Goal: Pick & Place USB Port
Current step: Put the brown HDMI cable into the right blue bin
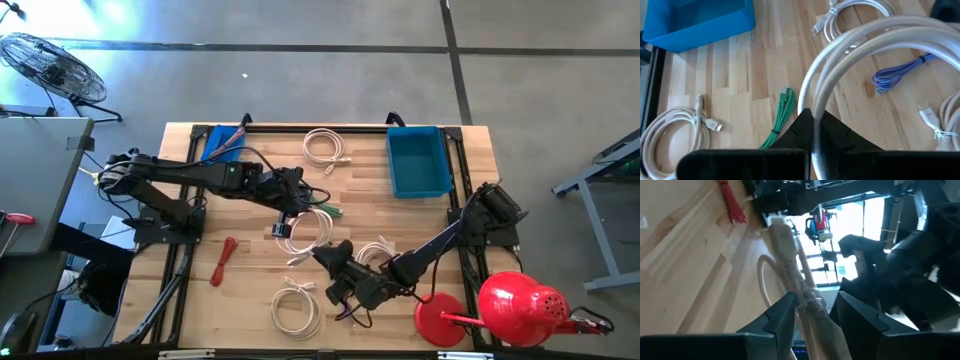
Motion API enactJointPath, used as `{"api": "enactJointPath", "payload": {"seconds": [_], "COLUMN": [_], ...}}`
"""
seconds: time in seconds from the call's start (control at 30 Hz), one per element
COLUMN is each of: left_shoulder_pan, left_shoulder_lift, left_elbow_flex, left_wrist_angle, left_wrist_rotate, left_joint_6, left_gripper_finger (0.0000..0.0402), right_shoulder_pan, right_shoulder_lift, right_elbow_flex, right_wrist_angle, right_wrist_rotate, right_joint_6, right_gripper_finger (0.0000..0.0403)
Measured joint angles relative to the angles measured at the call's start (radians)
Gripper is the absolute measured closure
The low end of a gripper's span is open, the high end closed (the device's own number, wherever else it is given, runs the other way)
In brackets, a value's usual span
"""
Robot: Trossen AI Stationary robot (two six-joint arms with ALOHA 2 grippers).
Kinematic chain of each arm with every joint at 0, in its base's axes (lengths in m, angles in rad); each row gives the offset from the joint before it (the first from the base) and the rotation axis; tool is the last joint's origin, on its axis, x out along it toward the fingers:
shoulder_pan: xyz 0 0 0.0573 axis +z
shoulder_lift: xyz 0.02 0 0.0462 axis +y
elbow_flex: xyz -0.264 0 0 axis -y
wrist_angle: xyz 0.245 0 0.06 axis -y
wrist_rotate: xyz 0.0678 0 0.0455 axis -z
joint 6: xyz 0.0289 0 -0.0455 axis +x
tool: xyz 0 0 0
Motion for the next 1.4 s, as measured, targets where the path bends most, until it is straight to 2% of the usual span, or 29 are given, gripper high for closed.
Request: {"api": "enactJointPath", "payload": {"seconds": [0.3, 0.4, 0.53, 0.8, 1.07, 1.17, 1.4], "left_shoulder_pan": [0.0, 0.0, 0.0, -0.001, -0.039, -0.063, -0.183], "left_shoulder_lift": [0.0, 0.0, 0.0, 0.0, -0.056, -0.1, -0.179], "left_elbow_flex": [0.0, 0.0, 0.0, 0.0, 0.002, 0.002, -0.003], "left_wrist_angle": [-0.001, -0.001, -0.001, 0.007, 0.122, 0.144, 0.169], "left_wrist_rotate": [0.0, 0.0, 0.004, -0.023, -0.006, -0.009, -0.044], "left_joint_6": [0.0, 0.0, 0.0, 0.038, 0.139, 0.167, 0.248], "left_gripper_finger": [0.0394, 0.0387, 0.0379, 0.0376, 0.0374, 0.0374, 0.0373], "right_shoulder_pan": [-0.038, -0.041, -0.041, -0.033, -0.033, -0.033, -0.011], "right_shoulder_lift": [0.0, 0.0, 0.0, 0.0, 0.0, 0.0, -0.004], "right_elbow_flex": [0.0, 0.0, 0.0, 0.0, 0.0, 0.0, 0.004], "right_wrist_angle": [-0.061, -0.083, -0.095, -0.102, -0.162, -0.197, -0.337], "right_wrist_rotate": [-0.024, -0.028, -0.023, 0.039, 0.053, 0.096, 0.277], "right_joint_6": [0.115, 0.16, 0.18, 0.227, 0.291, 0.322, 0.472], "right_gripper_finger": [0.0274, 0.0299, 0.0351, 0.0351, 0.0351, 0.0352, 0.0352]}}
